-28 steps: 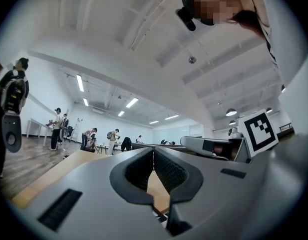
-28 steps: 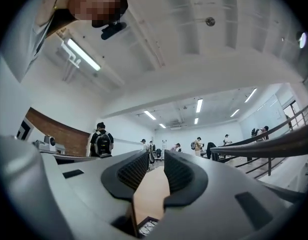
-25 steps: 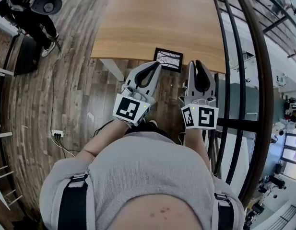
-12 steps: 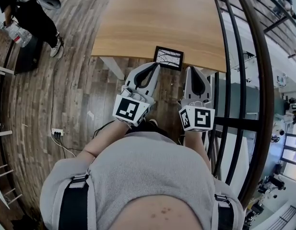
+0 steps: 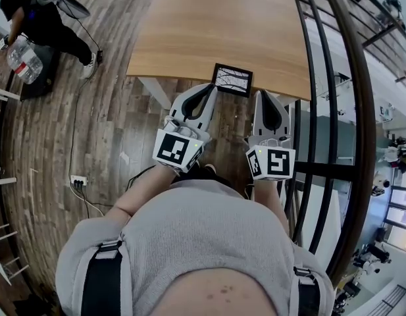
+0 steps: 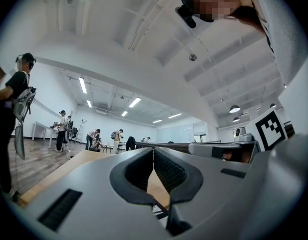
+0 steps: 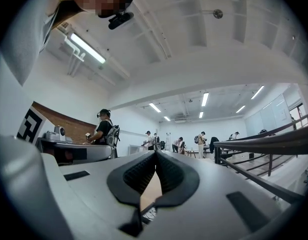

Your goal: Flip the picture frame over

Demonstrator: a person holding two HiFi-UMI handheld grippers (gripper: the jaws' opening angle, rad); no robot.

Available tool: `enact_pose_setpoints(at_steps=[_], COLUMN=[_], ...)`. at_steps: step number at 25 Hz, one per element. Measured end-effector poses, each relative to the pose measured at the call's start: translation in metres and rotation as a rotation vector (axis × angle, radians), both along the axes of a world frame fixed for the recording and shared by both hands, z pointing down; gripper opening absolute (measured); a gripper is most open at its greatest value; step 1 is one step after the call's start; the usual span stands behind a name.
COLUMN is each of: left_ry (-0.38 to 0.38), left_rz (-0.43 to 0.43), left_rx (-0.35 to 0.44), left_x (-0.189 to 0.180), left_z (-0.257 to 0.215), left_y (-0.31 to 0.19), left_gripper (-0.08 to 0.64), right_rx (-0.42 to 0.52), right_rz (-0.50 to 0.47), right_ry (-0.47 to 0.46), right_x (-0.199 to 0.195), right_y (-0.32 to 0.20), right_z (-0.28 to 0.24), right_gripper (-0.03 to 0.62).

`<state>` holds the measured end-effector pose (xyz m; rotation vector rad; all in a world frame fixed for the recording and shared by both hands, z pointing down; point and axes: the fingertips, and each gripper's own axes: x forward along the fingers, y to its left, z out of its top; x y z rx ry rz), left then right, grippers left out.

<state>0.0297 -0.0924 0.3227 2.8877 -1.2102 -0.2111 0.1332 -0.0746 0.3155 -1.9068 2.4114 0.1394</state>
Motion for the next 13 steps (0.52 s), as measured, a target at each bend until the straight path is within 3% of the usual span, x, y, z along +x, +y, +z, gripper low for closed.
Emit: enact_pose_setpoints(at_steps=[13], left_ry=[0.006], left_rz=[-0.007], left_rx=[0.012], left_x=[-0.0046], left_z=[-0.0036], left_y=[-0.0053], left_gripper=[0.008], right_rx=[0.004], right_rz=[0.008], right_ry=[-0.003], right_x=[-0.0024], right_y=[-0.0044], right_z=[-0.0046], right_gripper=[0.015])
